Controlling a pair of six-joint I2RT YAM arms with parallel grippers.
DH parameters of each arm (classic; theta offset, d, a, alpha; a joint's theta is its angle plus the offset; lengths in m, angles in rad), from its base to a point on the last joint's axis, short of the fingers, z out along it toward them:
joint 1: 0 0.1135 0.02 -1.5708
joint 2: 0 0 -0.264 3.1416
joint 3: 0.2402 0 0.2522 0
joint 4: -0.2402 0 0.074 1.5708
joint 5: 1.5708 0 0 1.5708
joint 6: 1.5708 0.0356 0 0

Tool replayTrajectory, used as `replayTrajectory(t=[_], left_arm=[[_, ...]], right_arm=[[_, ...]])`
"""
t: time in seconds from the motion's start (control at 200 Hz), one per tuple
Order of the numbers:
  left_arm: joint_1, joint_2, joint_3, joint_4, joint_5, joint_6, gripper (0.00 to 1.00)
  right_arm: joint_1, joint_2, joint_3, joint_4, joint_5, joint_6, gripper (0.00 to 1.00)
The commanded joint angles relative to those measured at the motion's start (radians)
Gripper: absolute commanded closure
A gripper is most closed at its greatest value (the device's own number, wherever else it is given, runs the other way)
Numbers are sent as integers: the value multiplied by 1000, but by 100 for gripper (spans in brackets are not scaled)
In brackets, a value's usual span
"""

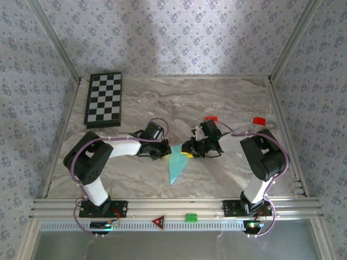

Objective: Fold a paper plane with a square sheet of paper (pick it up from the middle)

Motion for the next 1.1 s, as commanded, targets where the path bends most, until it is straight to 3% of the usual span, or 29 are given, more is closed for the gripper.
replayTrajectory(t=[0.0, 0.285, 0.515, 0.715, 0.85, 0.984, 1.099], left_arm=[[-11, 26, 5, -61, 4, 16, 100], [-13, -6, 6, -57, 10, 24, 99], [-21, -116, -7, -53, -26, 50, 89], [-37, -267, -69, -21, -100, 82, 80], [-66, -349, -116, -7, -148, 106, 80], [-177, -426, -164, 16, -314, 176, 77], [-285, -453, -161, -24, -455, 254, 72]], right_arm=[[-2, 9, 23, -34, -2, -30, 78], [-7, 3, 16, -40, -13, -33, 90], [-8, -57, -5, -43, 27, -8, 97], [-8, -124, -62, 19, 119, 114, 100], [-7, -165, -124, 111, 194, 234, 100], [-1, -217, -198, 198, 285, 366, 100], [12, -272, -208, 146, 360, 383, 100]])
